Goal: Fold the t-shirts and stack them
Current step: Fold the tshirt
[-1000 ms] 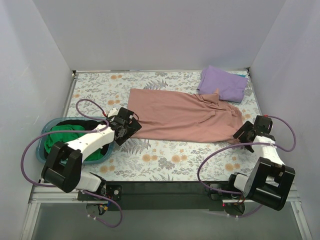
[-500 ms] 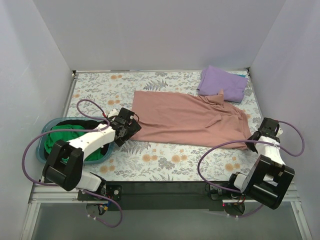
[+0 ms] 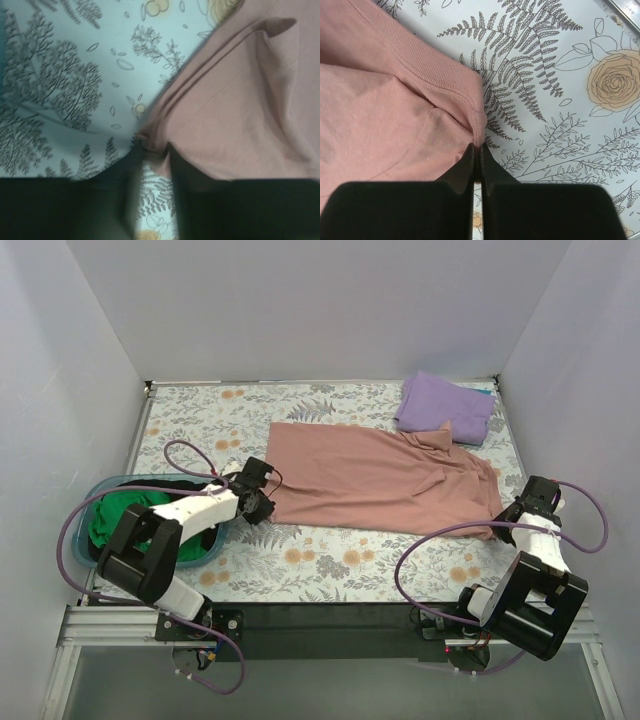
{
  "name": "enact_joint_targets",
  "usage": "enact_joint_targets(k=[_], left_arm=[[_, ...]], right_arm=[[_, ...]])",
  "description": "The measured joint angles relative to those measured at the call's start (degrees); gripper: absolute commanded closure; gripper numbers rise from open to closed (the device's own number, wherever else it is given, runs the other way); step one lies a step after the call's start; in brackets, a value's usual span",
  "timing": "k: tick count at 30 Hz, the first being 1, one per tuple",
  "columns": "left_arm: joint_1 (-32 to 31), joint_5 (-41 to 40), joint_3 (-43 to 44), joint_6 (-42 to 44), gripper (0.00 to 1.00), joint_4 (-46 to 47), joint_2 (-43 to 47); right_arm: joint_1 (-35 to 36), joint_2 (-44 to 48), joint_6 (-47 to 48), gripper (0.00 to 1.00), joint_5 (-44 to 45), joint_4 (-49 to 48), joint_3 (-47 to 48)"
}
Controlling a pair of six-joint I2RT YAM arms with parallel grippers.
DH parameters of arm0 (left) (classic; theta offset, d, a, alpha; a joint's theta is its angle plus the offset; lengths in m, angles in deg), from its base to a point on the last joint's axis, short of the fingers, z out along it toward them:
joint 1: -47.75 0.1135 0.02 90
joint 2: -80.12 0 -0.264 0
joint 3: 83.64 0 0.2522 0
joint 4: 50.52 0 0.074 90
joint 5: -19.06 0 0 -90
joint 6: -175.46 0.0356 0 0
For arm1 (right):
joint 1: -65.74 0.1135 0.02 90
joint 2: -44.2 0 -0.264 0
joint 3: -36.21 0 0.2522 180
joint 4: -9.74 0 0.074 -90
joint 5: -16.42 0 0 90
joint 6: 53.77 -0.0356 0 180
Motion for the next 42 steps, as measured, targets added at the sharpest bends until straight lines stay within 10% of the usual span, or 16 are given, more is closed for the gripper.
enact_joint_targets(k=[9, 26, 42], left_arm=[[-0.3, -1.4, 2.0, 0.8, 1.00, -0.1, -2.0], [-3.8, -1.7, -6.6, -4.7, 1.00, -13.7, 33.3], [-4.5, 1.5, -13.6, -8.2, 1.00, -17.8, 39.7]], right_arm=[[0.0, 2.8, 0.4, 0.99, -1.3, 3.1, 1.8], [-1.8, 21.1, 1.7, 0.99, 2.2, 18.4, 10.1], [-2.2, 22.6, -0.6, 0.99, 7.4, 25.9, 9.9]])
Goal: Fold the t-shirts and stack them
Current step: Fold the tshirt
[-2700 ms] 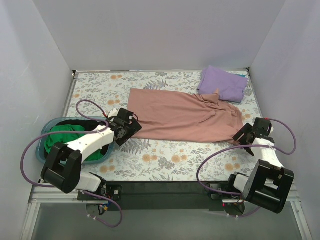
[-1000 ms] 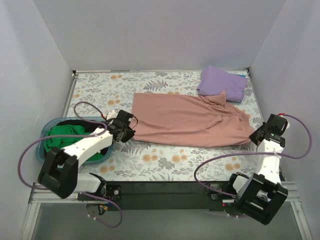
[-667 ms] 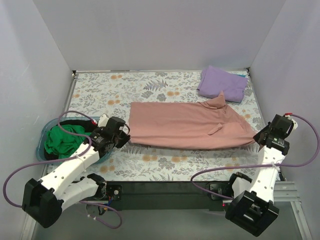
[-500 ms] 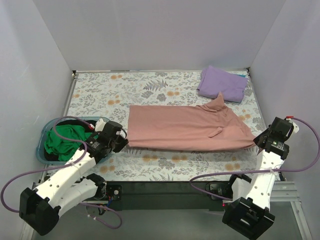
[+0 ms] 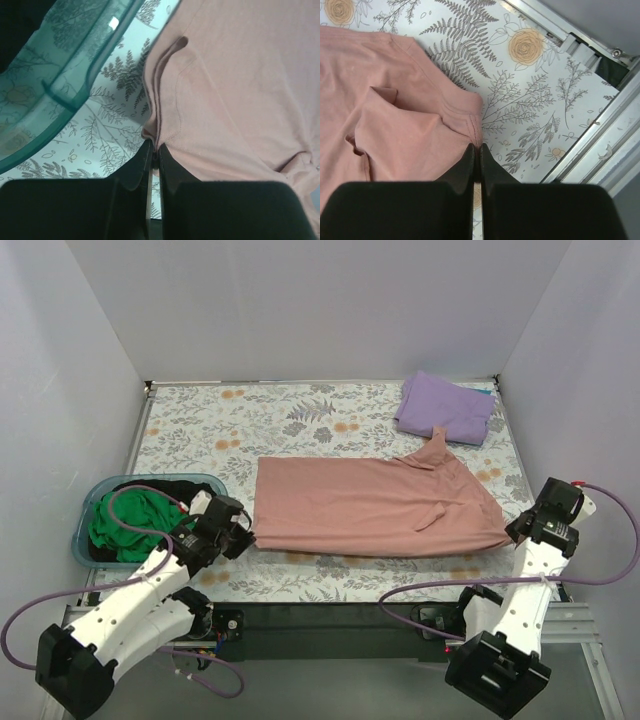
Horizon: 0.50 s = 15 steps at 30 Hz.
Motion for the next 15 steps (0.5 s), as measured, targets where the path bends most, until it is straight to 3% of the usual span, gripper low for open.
enact_joint_targets(k=[5, 10, 15], left_arm=[[0.0, -2.0, 6.8, 2.8, 1.00, 2.8, -5.7], [0.0, -6.6, 20.6, 6.2, 1.00, 6.1, -13.4], [0.1, -10.1, 31.0, 9.1, 1.00, 7.1, -14.5]], right_arm=[[0.0, -3.1, 0.5, 0.99, -6.3, -1.4, 3.9], [0.0, -8.4, 1.0, 0.99, -10.4, -2.7, 20.2], [0.0, -10.6, 1.5, 0.99, -11.7, -3.5, 32.8]])
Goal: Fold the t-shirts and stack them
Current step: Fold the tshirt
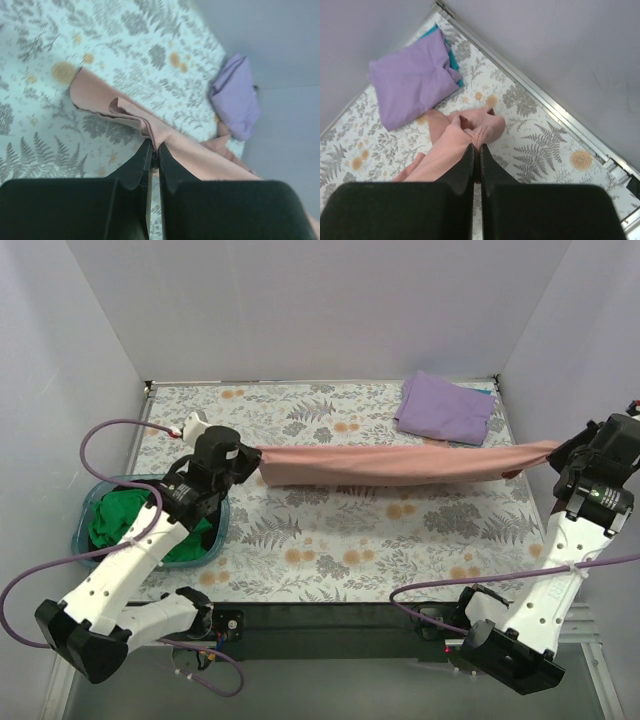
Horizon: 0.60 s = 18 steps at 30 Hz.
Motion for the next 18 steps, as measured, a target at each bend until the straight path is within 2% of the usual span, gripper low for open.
enact_joint_targets(k=[4, 12, 18], left_arm=[[0.0, -2.0, 5.9, 2.6, 1.00, 0.0, 2.1], [0.0, -4.4, 12.9, 6.3, 1.00, -0.1, 11.7], [0.0, -7.7, 17.0, 8.6, 1.00, 0.9, 12.5]], right_arm=[[0.0, -0.5, 0.6, 0.99, -0.2, 3.5, 7.8], [0.0, -1.3, 1.6, 0.99, -1.1, 9.2, 26.2], [0.0, -1.9, 1.6, 0.99, -4.9, 10.2, 30.9]])
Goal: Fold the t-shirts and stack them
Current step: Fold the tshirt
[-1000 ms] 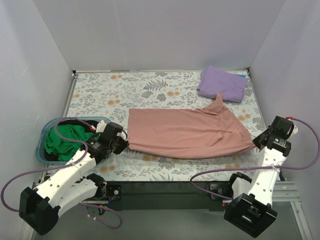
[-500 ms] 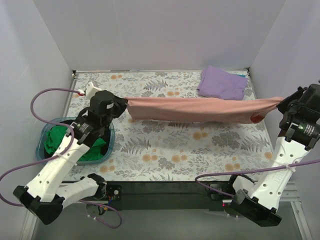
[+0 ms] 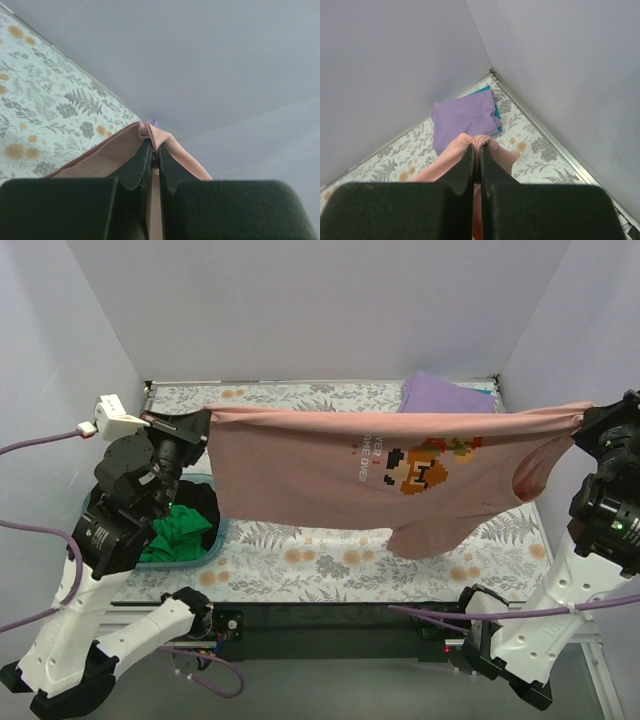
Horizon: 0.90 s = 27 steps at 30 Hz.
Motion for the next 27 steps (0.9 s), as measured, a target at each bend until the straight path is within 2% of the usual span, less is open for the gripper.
enact_joint_targets(k=[5, 9, 11, 15, 18, 20, 22, 24, 27], left_arm=[[0.3, -3.5, 1.1, 1.5, 1.00, 0.8, -7.7], [5.2, -1.6, 4.5, 4.1, 1.00, 2.5, -19.6], [8.0, 0.5, 7.7, 5.8, 1.00, 3.5, -25.1], [10.5, 3.5, 20.5, 9.5, 1.00, 4.5, -34.7], [10.6, 4.6, 27.8, 11.8, 1.00, 6.1, -36.6], [10.7, 4.9, 28.5, 12.6, 1.00, 7.5, -35.1], [11.0, 5.1, 25.8, 13.1, 1.00, 9.8, -32.3], [11.3, 5.0, 19.8, 13.2, 1.00, 11.5, -28.2], [11.3, 5.0, 5.8, 12.9, 1.00, 15.3, -21.8]], right_arm=[[0.0, -4.5, 0.3, 0.99, -8.0, -2.3, -2.3], [0.8, -12.5, 1.1, 0.99, -12.6, -4.7, -1.1], [1.8, -18.8, 1.2, 0.99, -14.3, -3.8, 4.1], [3.4, -30.6, -0.3, 0.99, -16.5, -5.2, 21.0], [3.4, -32.5, -1.8, 0.99, -17.6, -8.4, 26.6], [3.3, -30.2, -2.7, 0.99, -18.9, -11.9, 24.1], [3.4, -25.4, -3.1, 0.99, -20.2, -15.6, 16.4], [3.4, -20.4, -2.9, 0.99, -20.7, -18.9, 7.2], [3.3, -11.8, -1.2, 0.99, -21.6, -23.8, -11.2]])
